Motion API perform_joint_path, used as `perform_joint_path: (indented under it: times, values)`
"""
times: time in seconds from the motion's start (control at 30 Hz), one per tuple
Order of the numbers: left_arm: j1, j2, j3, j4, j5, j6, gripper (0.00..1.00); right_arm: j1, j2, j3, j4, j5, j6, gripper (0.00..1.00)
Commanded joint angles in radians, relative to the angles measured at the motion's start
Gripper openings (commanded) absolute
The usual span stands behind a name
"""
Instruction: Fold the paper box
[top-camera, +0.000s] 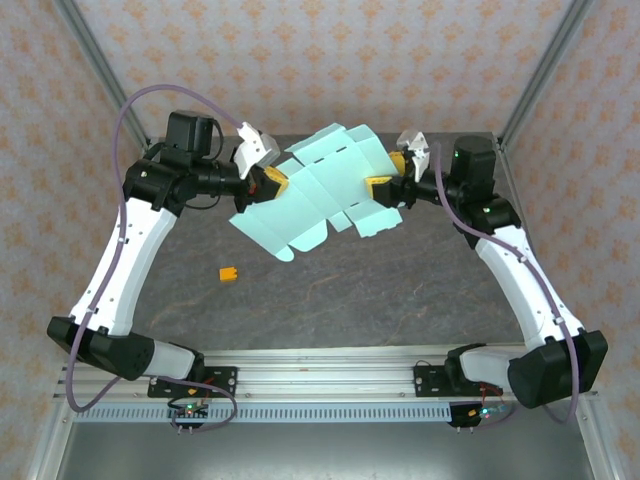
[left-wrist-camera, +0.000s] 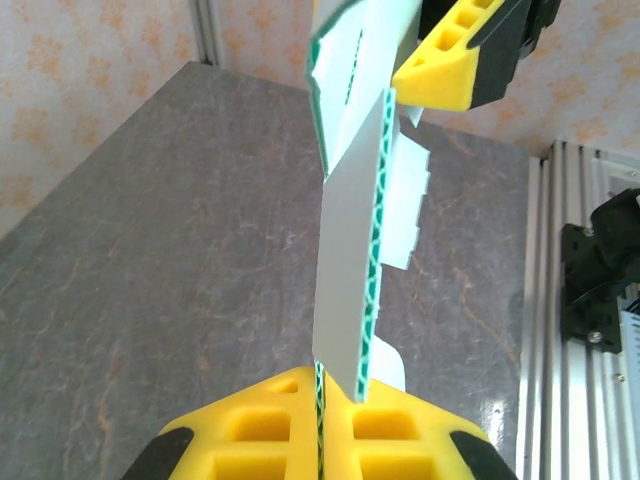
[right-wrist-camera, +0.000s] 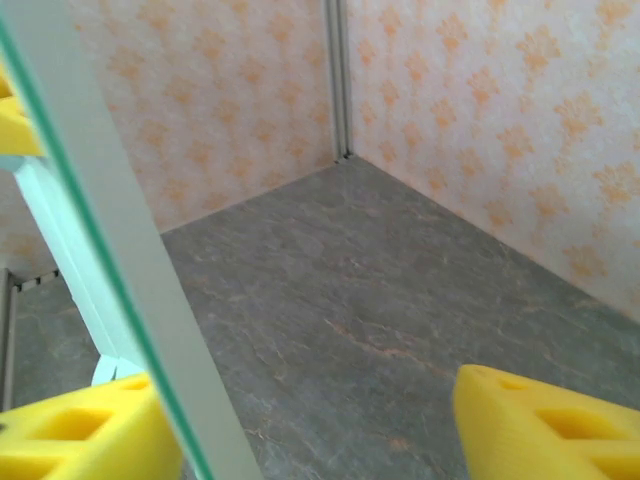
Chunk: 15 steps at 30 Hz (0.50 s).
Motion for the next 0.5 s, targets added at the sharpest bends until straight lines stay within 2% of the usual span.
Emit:
perform_joint_path:
  times: [0.0, 0.33, 0.47]
  values:
    - [0.009, 0.012, -0.006, 0.037, 0.060, -0.036, 0.00, -0.005, -0.001, 0.021, -0.002, -0.127, -0.055, 0.57]
    - [0.020, 0.016, -0.045, 0.022, 0.048, -0.028, 0.00, -0.063, -0.032, 0.009, 0.032, -0.157, -0.006, 0.58]
    - [0.024, 0.014, -0.053, 0.021, 0.046, -0.026, 0.00, -0.063, -0.034, 0.020, 0.025, -0.168, -0.005, 0.46]
